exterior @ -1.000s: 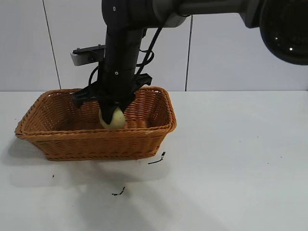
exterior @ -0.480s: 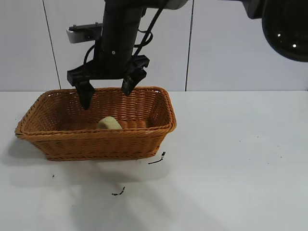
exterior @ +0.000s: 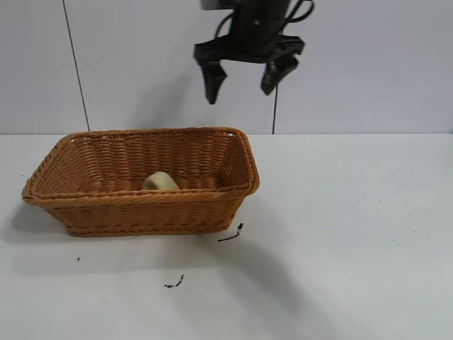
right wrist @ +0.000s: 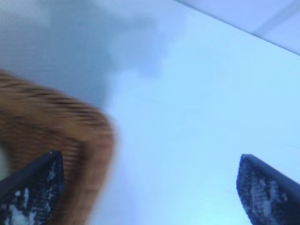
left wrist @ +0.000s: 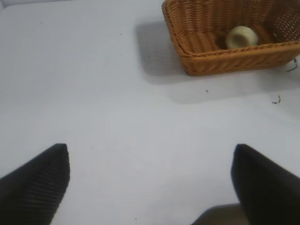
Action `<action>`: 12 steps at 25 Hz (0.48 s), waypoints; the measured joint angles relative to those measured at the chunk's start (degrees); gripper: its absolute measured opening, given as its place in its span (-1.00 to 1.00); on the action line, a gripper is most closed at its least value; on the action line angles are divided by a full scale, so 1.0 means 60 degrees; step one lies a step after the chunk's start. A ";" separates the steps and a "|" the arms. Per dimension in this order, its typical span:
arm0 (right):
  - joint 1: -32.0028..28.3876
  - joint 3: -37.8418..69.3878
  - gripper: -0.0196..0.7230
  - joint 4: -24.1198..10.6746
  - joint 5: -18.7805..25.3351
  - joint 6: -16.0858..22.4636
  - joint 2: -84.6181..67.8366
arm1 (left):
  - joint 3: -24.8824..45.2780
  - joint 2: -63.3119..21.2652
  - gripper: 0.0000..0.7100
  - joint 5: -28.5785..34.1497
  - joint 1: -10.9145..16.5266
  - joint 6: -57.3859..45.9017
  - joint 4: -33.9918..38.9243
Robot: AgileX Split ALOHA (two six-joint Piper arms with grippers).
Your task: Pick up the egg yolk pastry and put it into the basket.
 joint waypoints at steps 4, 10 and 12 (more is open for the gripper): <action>-0.0667 0.0009 0.92 0.0030 0.0008 0.0033 -0.0125 | 0.0000 0.0000 0.96 0.0000 0.0000 0.0000 0.0000; -0.0894 0.0255 0.92 0.0084 0.0010 0.0033 -0.0695 | 0.0000 0.0000 0.96 0.0000 0.0000 0.0000 0.0000; -0.0894 0.0807 0.92 0.0084 0.0010 0.0024 -0.1111 | 0.0000 0.0000 0.96 0.0000 0.0000 0.0000 0.0000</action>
